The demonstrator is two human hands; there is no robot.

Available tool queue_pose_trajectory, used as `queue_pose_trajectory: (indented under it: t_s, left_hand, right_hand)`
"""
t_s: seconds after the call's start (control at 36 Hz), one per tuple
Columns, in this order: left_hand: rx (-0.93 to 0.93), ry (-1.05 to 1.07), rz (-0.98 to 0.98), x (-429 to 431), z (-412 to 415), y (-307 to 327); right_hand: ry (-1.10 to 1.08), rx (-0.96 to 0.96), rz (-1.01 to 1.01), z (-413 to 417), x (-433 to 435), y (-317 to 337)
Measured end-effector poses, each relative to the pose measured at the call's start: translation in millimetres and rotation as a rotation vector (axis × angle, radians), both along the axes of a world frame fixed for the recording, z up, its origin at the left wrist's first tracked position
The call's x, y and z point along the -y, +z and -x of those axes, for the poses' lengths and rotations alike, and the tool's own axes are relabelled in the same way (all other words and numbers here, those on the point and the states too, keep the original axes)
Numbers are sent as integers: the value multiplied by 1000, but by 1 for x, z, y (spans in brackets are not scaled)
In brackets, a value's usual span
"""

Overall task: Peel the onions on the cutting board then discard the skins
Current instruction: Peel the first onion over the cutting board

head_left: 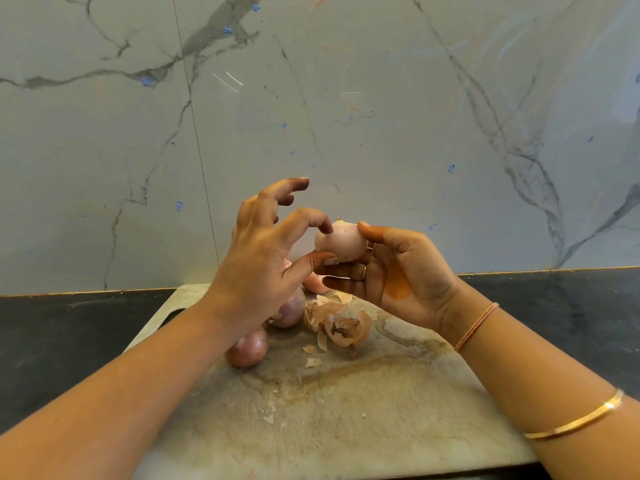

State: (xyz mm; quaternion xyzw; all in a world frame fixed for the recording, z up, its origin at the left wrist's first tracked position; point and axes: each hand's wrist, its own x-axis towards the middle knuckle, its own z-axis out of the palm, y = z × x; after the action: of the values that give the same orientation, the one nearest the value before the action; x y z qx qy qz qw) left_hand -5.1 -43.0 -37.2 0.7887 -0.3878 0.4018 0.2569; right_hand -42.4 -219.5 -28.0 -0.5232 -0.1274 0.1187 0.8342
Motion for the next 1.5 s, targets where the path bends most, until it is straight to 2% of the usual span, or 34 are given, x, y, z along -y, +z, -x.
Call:
queue_pose_trajectory:
  t_s: [0.28, 0.61, 0.75, 0.86, 1.0, 1.19, 1.5]
  left_hand:
    - [-18, -13, 59, 0, -1, 1]
    - [-39, -12, 39, -1, 0, 0]
    - [-131, 42, 98, -2, 1, 1]
    - [-228, 101, 91, 0, 1, 0]
    - [-225, 111, 93, 0, 0, -1]
    - [-251, 106, 63, 3, 2, -2]
    - [-243, 215, -3, -1, -1, -1]
  right_hand:
    - [-45, -10, 0, -1, 1, 0]
    - [-29, -16, -60, -4, 1, -1]
    - [-106, 38, -114, -5, 2, -1]
    - [-142, 87, -39, -6, 1, -1]
    - [-161, 126, 44, -4, 0, -2]
    - [-171, 129, 44, -3, 0, -1]
    - [-157, 83, -119, -5, 1, 0]
